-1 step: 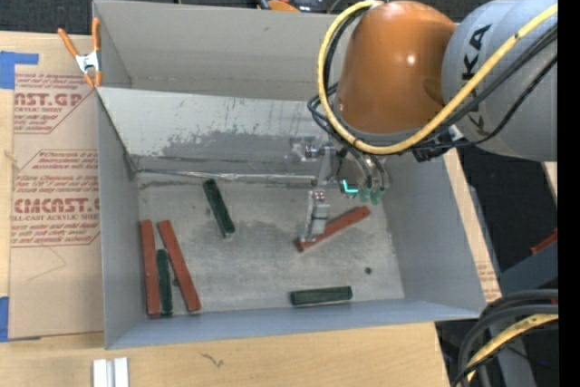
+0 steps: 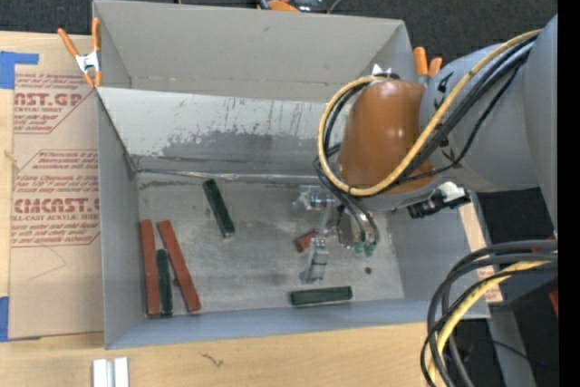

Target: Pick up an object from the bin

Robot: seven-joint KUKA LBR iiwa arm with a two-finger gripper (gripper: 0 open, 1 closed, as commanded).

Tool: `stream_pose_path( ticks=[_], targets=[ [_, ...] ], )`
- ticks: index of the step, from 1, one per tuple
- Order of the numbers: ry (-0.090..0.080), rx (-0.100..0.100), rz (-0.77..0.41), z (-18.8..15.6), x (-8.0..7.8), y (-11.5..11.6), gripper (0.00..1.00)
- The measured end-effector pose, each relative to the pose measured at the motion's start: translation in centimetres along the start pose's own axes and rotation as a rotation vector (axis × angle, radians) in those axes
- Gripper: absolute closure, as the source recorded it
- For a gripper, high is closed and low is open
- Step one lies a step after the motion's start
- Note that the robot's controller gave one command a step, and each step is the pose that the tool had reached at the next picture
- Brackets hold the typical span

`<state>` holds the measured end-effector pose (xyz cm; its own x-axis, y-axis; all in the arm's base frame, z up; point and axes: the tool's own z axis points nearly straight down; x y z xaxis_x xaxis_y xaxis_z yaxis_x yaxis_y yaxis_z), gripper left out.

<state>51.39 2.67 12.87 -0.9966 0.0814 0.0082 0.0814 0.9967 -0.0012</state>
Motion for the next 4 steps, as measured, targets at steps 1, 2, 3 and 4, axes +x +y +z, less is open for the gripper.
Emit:
stream_pose_path(
  ticks=[1,2,3,4],
  targets=[
    [-0.003,0.000,-0.140,6.1,0.4,-5.3,0.00],
    [-0.008,-0.001,-0.142,5.9,0.3,-5.1,1.00],
    [-0.014,-0.002,-0.140,5.8,0.0,-5.1,0.00],
    [-0.011,0.003,-0.284,5.9,-2.1,-12.5,0.00]
  ],
)
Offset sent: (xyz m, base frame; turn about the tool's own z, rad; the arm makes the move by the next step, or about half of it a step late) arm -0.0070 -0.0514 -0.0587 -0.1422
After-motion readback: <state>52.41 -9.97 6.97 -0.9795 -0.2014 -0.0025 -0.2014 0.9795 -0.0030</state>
